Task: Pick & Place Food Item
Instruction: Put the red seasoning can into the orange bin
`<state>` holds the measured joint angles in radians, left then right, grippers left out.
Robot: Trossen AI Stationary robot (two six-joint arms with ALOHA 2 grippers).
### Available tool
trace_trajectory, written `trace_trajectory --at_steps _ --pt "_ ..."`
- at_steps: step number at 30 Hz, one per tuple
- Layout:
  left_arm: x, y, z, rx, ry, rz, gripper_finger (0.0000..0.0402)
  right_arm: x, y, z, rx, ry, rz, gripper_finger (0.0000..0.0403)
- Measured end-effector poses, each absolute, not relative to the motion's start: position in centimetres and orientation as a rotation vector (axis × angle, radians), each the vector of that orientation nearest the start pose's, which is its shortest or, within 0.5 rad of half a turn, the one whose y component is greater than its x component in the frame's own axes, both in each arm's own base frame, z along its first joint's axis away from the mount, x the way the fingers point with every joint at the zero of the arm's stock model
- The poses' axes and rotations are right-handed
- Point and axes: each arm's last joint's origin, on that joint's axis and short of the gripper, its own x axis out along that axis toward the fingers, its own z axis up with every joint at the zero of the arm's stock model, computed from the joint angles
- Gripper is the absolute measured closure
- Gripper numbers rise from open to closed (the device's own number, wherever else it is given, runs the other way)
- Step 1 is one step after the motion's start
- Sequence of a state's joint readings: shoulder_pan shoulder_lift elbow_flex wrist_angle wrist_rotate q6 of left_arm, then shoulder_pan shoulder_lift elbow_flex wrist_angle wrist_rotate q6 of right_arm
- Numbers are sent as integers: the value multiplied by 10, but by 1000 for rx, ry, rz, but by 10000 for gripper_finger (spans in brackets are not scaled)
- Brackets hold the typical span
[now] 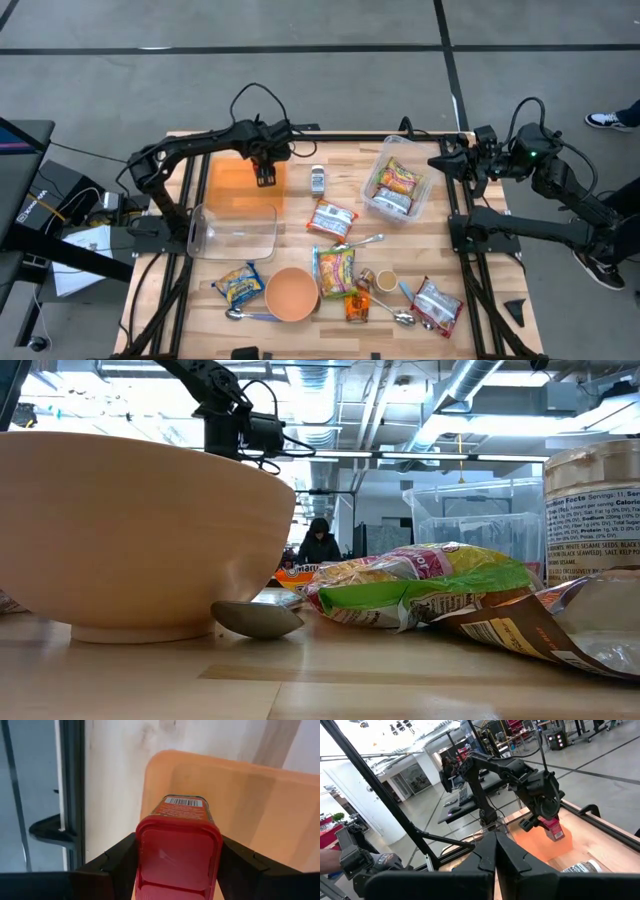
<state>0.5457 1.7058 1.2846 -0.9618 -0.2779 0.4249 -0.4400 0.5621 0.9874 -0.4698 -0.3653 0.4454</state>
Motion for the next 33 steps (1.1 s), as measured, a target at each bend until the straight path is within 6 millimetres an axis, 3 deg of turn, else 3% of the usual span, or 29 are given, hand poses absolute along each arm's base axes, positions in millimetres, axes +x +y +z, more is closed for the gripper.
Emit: trace_trajectory --at_steps 13,30,33 --pt "269 168 207 167 1518 346 195 86 -29 396 470 24 -83 403" --pt "273 171 208 212 1470 319 195 86 -29 396 471 24 -84 403" --pt "273 171 208 212 1471 320 176 86 -29 396 471 24 -84 403"
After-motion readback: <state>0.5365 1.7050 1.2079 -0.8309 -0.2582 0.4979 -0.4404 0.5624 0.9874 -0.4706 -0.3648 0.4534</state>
